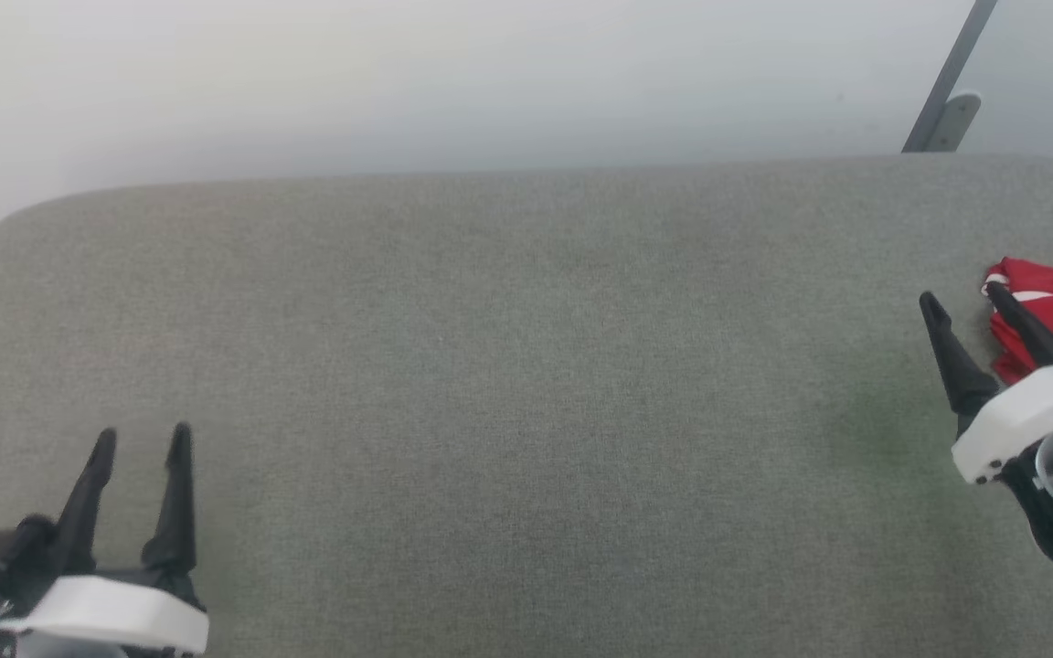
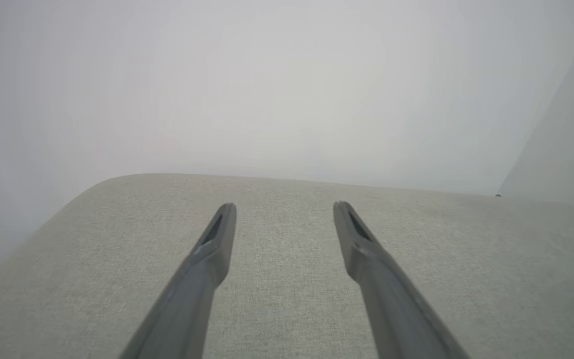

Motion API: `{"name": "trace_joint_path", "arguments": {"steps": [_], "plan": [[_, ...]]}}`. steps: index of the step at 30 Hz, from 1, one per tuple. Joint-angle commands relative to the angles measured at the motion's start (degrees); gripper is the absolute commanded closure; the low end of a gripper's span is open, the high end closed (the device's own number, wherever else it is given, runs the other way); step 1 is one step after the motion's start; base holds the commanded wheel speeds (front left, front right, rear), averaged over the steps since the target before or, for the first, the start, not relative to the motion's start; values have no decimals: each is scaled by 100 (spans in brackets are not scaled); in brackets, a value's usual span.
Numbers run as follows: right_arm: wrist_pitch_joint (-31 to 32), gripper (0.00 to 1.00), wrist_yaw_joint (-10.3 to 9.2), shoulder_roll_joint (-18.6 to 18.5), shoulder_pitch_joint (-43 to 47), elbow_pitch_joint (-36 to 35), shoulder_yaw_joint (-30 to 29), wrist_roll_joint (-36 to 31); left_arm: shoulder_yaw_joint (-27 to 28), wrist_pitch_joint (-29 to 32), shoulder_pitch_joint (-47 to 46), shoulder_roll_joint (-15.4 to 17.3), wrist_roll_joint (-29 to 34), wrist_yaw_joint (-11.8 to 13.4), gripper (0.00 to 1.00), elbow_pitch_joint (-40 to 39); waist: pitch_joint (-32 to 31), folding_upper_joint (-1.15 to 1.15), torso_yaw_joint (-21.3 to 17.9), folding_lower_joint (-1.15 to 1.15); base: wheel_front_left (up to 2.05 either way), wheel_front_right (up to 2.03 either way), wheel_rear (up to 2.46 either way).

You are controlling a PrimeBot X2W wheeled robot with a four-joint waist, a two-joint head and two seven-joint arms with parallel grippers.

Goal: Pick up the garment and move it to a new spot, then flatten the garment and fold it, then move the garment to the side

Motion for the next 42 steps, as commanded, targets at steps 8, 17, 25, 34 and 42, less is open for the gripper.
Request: {"name": "trace_joint_path", "arguments": {"steps": [8,17,25,34,42], "plan": [[-41,0,-11,374,1025,-818,-915,-622,428,-27,554,-199,79,-80,0,-105,-285,0,-3,0,0,0,0],[-42,0,-10,718,1730,-1367,-1408,-980,663,-27,751,-262,116,-139,0,-88,-374,0,-43,0,0,0,0],[-41,0,-10,949,2167,-1803,-1684,-1144,722,-27,821,-358,132,-169,0,-96,-406,0,-39,0,0,0,0],[-43,0,-10,1076,2402,-2012,-1777,-1215,710,-27,838,-385,67,-168,0,-96,-416,0,-62,0,0,0,0],[-42,0,-10,1142,2411,-2044,-1752,-1178,776,-27,805,-410,43,-170,0,-157,-429,0,-64,0,0,0,0]]}}
